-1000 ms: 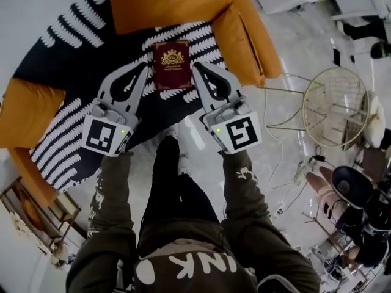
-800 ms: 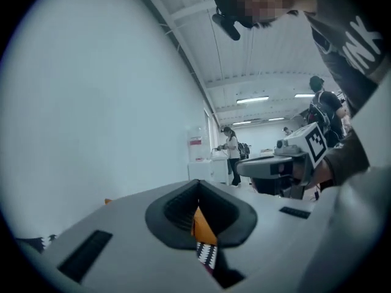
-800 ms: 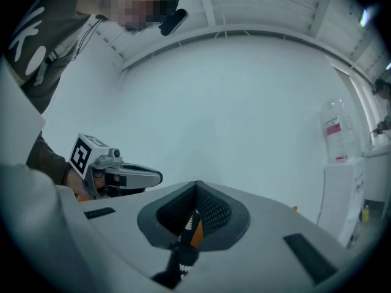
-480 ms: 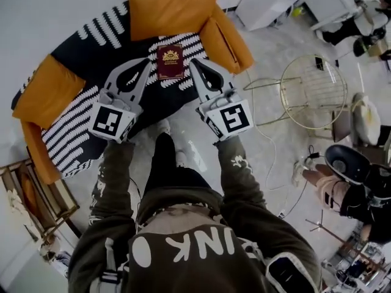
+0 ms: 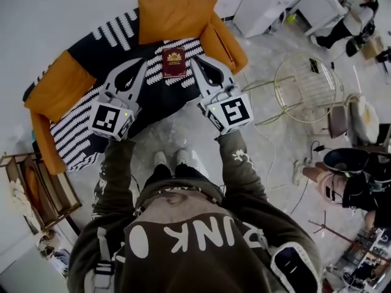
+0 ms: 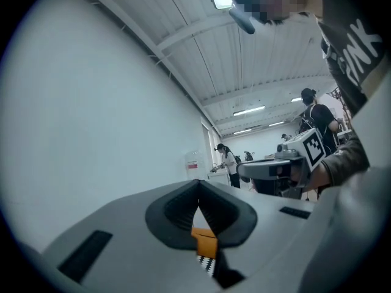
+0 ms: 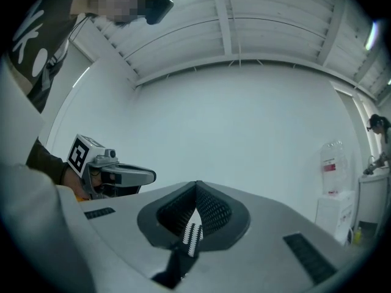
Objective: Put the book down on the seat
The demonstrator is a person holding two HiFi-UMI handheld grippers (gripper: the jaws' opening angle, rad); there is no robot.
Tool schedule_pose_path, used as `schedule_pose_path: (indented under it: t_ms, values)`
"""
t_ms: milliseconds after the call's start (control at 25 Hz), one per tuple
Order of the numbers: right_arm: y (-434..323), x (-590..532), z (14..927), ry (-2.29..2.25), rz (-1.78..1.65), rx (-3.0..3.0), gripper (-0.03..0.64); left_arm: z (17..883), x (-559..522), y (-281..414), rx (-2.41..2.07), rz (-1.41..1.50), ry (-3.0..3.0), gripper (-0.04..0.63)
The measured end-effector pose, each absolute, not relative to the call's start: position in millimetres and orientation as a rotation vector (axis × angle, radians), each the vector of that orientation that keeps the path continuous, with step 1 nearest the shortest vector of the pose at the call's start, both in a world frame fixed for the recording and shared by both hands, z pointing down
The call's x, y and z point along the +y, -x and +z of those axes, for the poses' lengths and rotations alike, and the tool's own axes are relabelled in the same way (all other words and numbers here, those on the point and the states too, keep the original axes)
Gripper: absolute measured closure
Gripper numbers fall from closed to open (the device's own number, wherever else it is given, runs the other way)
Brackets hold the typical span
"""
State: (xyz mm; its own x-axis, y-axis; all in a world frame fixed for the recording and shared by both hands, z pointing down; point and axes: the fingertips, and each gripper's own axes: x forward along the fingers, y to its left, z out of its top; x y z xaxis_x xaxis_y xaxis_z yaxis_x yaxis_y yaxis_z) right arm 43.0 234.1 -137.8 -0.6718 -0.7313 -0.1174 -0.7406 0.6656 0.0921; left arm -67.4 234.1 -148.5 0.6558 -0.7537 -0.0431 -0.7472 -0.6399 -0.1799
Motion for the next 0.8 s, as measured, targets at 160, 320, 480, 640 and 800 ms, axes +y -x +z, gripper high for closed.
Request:
schedule_pose_path:
  t_ms: [160, 320, 480, 640, 800]
  values:
    - [-33, 247, -157, 1.228, 0.244, 2.793, 0.607, -165, 246, 74, 1.226, -0.022, 2.679, 0.591]
    - [-20, 258, -167, 1.221, 0.268, 2.789, 0.607, -176, 258, 81, 1.207, -0.007, 2.669, 0.591]
    - [-4, 263, -169, 1.214, 0.278, 2.793, 0.607, -180, 264, 94, 1.203, 0.003, 2.665, 0.592]
    - [5, 265, -172, 1.204, 0.299, 2.808, 0.607, -185, 266, 101, 1.198, 0.011, 2.664, 0.592]
    - [10, 267, -173, 1.206, 0.304, 2.811, 0.607, -189, 270, 106, 1.195, 0.023, 2.656, 0.591]
